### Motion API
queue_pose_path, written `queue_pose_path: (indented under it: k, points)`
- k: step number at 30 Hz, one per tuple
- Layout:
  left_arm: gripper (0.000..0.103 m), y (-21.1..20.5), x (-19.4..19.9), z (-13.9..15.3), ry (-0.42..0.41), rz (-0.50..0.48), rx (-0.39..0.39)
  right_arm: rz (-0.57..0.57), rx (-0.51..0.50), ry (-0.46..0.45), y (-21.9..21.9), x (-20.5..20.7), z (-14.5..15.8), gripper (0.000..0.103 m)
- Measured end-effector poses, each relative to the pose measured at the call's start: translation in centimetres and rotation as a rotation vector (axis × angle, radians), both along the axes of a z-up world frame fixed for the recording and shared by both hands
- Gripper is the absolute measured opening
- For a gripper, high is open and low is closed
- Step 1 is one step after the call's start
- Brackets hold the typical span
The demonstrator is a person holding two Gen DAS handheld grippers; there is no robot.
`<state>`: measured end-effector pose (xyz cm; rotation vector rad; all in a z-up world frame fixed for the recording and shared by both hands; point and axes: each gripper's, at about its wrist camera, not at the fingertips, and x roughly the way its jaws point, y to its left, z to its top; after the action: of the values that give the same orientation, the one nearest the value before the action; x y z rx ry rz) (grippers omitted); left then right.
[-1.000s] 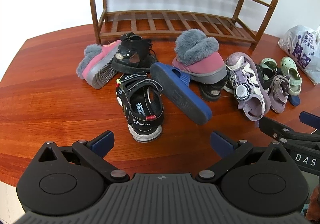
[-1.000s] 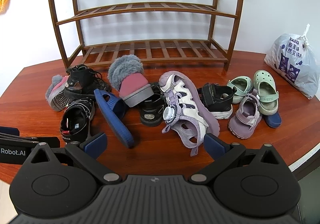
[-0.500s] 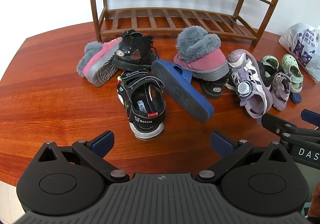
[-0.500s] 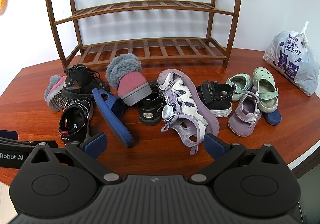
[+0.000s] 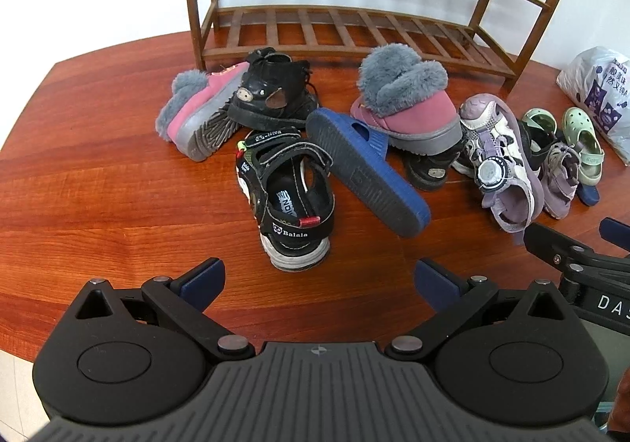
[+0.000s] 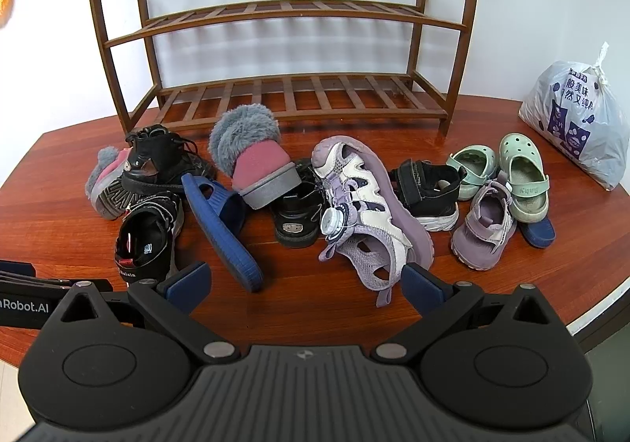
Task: Organize scattered shoes
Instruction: 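Move the left tool toward the black Balala sandal in the pile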
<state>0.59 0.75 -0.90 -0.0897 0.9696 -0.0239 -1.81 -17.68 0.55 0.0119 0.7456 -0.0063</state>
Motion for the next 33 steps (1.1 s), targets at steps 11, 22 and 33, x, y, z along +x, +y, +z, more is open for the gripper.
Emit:
queue_pose_path:
  k: [11, 22, 33]
  points:
    - [0.103, 0.5, 0.4, -0.2, 0.011, 0.014, -0.010, 0.011, -0.006, 0.007, 0.1, 0.6, 0.0, 0.103]
    - [0.103, 0.8, 0.9, -0.6, 0.030, 0.033, -0.017, 0.023, -0.013, 0.017, 0.8, 1.4, -0.1, 0.103]
    - [0.103, 1.1, 1.1, -0.8, 0.033, 0.034, -0.017, 0.013, -0.008, 0.020, 0.2, 1.5, -0.4, 0.103]
